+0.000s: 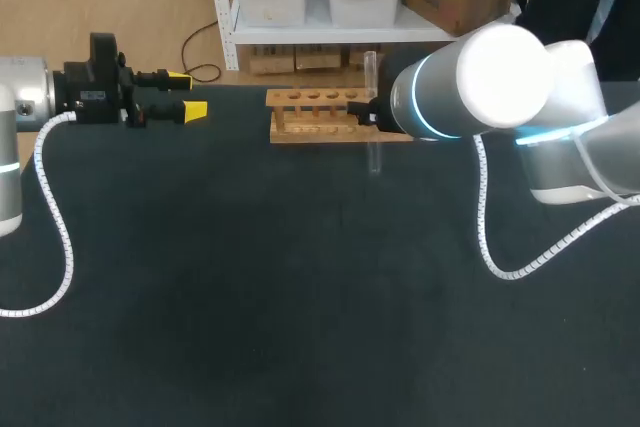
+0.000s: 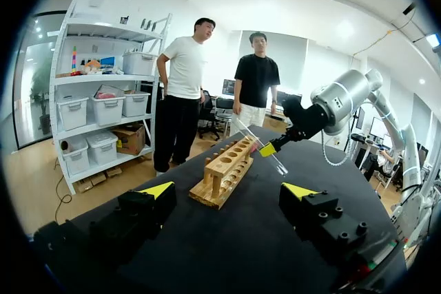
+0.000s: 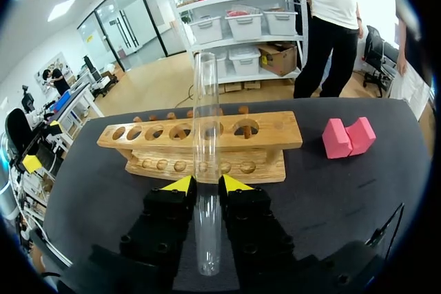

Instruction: Grasp the test tube, adjust it, and insert it.

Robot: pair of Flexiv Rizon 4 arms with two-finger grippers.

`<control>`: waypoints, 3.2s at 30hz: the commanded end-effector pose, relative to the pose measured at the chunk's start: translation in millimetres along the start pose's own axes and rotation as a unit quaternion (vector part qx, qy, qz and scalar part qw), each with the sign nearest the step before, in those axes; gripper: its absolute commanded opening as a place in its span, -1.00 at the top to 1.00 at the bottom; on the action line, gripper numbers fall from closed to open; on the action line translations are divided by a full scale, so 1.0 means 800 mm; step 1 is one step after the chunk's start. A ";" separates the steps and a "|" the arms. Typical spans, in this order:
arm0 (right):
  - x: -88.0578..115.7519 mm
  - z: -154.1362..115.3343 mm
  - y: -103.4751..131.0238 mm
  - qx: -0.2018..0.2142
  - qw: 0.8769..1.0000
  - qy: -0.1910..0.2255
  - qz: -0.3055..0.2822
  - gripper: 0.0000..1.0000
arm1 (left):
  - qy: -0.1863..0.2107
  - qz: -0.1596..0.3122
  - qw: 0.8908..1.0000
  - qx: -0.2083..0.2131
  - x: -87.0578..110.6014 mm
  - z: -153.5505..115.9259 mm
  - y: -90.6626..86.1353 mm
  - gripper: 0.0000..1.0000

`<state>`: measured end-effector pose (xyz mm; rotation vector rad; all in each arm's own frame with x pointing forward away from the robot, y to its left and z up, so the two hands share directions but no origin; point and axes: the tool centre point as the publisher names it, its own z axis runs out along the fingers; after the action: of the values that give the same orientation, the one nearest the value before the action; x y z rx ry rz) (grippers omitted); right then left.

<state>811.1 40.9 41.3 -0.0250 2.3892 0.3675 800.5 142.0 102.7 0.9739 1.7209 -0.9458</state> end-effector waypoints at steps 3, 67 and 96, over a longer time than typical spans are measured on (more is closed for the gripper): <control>0.000 0.004 -0.005 -0.007 1.000 0.006 -0.002 1.00 | -0.002 0.001 1.000 -0.001 0.002 0.000 -0.001 -1.00; -0.026 -0.124 0.017 -0.011 0.999 -0.042 -0.001 1.00 | -0.002 0.001 1.000 -0.001 0.002 0.000 -0.001 -1.00; -0.058 -0.109 0.025 0.039 0.977 -0.207 -0.021 1.00 | -0.002 0.001 1.000 -0.001 0.002 0.000 -0.001 -1.00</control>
<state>787.1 25.7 147.0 -0.0058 2.1709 0.2572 800.5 142.0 102.8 0.9739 1.7209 -0.9458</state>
